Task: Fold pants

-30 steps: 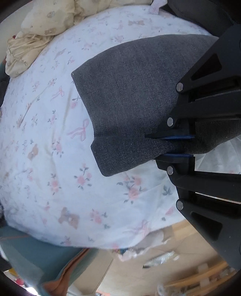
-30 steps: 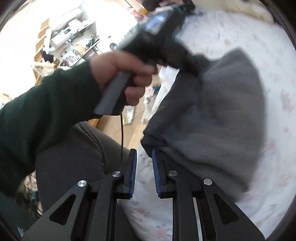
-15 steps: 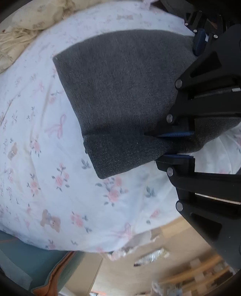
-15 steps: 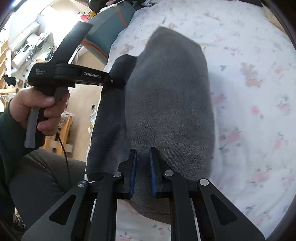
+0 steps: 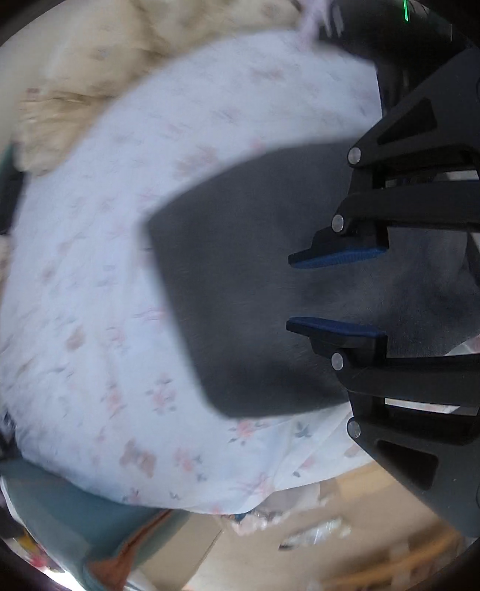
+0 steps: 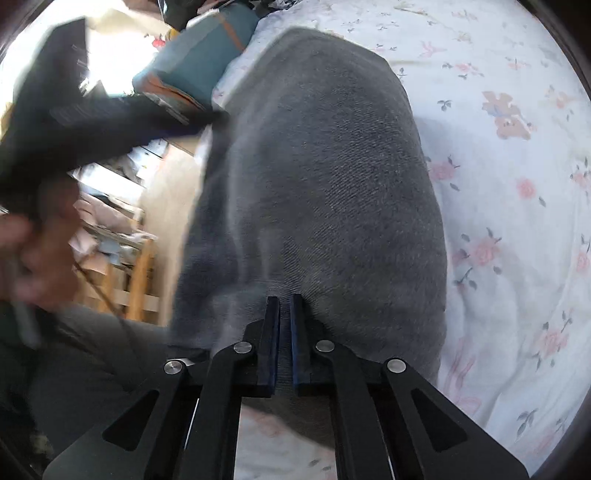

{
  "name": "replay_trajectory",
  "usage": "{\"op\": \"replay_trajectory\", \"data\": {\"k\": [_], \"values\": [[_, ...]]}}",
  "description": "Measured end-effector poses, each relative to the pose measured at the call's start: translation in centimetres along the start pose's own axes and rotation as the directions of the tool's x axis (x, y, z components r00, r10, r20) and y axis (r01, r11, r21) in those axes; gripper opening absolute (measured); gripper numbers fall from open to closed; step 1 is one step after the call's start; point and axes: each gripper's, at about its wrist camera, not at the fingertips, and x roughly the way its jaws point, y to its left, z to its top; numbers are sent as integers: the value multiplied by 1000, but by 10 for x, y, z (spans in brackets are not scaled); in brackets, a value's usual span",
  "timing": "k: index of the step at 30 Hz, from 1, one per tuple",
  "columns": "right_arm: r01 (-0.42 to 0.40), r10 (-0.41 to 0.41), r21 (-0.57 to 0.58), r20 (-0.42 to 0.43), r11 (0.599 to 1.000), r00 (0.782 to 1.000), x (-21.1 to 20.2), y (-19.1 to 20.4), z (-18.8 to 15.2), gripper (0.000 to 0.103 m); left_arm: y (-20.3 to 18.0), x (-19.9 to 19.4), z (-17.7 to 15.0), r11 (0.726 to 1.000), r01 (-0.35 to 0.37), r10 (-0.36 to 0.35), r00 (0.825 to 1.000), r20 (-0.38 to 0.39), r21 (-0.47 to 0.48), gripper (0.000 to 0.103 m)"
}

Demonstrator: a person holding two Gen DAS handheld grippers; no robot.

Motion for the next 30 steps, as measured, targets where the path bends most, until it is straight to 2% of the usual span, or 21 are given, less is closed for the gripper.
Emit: {"op": "replay_trajectory", "data": {"k": [3, 5, 6, 8, 12, 13, 14, 16, 17, 19, 22, 23, 24, 26, 27, 30], "values": [[11, -9, -25, 60, 1000, 998, -30, 5, -5, 12, -7, 33, -8, 995, -77, 83, 993, -88, 66, 23], [79, -78, -10, 81, 997, 994, -42, -1, -11, 11, -5, 38, -7, 996, -72, 77, 991, -106, 43, 23], [127, -128, 15, 65, 992, 990, -40, -9, -14, 12, -1, 38, -6, 999, -52, 53, 992, -116, 14, 23], [120, -122, 49, 39, 992, 992, -31, -16, -24, 8, 10, 37, -8, 999, 3, -11, 991, -137, -53, 24], [115, -111, 38, -96, 993, 989, -20, -10, -19, 8, 16, 38, -12, 997, 15, -27, 988, -153, -74, 24], [118, -116, 19, -90, 993, 989, -27, -7, -11, 8, 17, 37, -13, 997, 18, -29, 988, -152, -73, 24], [115, -116, -18, -35, 993, 993, -41, 0, 0, 12, 18, 36, -13, 997, 22, -32, 988, -148, -70, 24], [153, -147, -61, 83, 986, 986, -64, 5, 37, 12, 20, 35, -15, 997, 31, -41, 988, -147, -67, 24], [154, -149, -48, 98, 987, 984, -67, 4, 53, 12, 21, 34, -18, 997, 36, -45, 988, -147, -64, 24], [109, -106, -22, 100, 994, 989, -59, 1, 89, 12, 20, 33, -21, 998, 42, -50, 988, -148, -54, 24], [175, -167, -71, 106, 982, 980, -19, 7, 127, 12, 30, 36, -24, 995, 65, -75, 985, -154, -74, 24], [190, -184, -77, 76, 979, 980, 1, 6, 136, 12, 32, 37, -24, 993, 73, -86, 983, -160, -88, 24], [235, -230, -83, 56, 969, 971, 15, -1, 139, 12, 35, 38, -24, 993, 75, -90, 982, -164, -94, 24], [378, -376, -115, 42, 919, 926, 43, -12, 139, 18, 39, 42, -26, 990, 96, -113, 978, -173, -102, 24], [404, -402, -96, 43, 910, 915, 54, -23, 138, 19, 39, 44, -26, 988, 111, -129, 975, -180, -105, 24], [366, -366, 13, 45, 931, 930, 50, -49, 135, 19, 42, 49, -23, 986, 121, -142, 971, -193, -118, 24]]}}
